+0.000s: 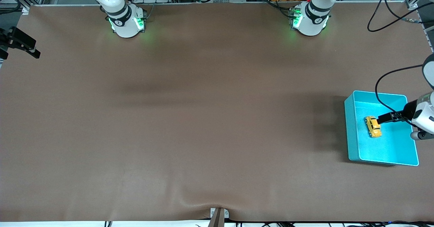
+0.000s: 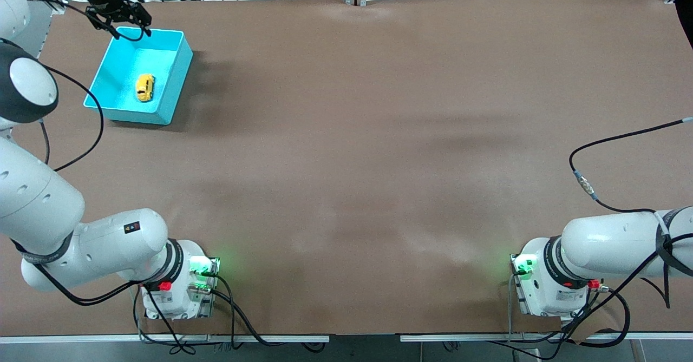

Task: Wind and store yellow beetle car
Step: 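Raise the left gripper out of the bin and withdraw it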

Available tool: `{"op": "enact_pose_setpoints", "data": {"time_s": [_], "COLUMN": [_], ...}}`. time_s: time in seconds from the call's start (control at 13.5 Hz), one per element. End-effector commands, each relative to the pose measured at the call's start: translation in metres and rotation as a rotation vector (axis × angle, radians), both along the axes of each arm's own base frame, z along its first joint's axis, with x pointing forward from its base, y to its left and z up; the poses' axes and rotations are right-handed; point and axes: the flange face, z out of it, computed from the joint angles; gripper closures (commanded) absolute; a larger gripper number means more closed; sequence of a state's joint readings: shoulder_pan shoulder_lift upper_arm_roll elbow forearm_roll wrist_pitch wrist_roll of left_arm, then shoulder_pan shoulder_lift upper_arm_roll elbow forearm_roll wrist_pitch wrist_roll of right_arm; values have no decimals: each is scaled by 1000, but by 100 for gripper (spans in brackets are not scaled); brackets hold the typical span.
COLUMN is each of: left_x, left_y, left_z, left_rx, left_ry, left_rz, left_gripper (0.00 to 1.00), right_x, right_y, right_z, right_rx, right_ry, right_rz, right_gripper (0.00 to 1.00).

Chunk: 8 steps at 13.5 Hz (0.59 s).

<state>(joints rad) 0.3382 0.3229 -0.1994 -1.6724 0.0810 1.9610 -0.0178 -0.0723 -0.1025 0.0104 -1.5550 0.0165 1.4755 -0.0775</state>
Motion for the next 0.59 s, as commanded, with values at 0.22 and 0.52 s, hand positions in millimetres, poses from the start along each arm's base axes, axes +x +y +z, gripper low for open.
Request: {"op": "enact_pose_setpoints", "data": {"time_s": [0.22, 0.52], "left_x": [-37, -63], "left_y": [-91, -122], "left_z": [85, 127], "left_rx": [44, 37], "left_ry": [20, 26], "left_rz": [14, -12], "left_gripper": [0, 0], "right_x": [-3, -3], "right_y": [-5, -6], "right_z": [7, 7], "right_rx": [-8, -7], "right_ry": [-6, -3], "right_rz": [-1, -4], "right_gripper": [0, 0]}}
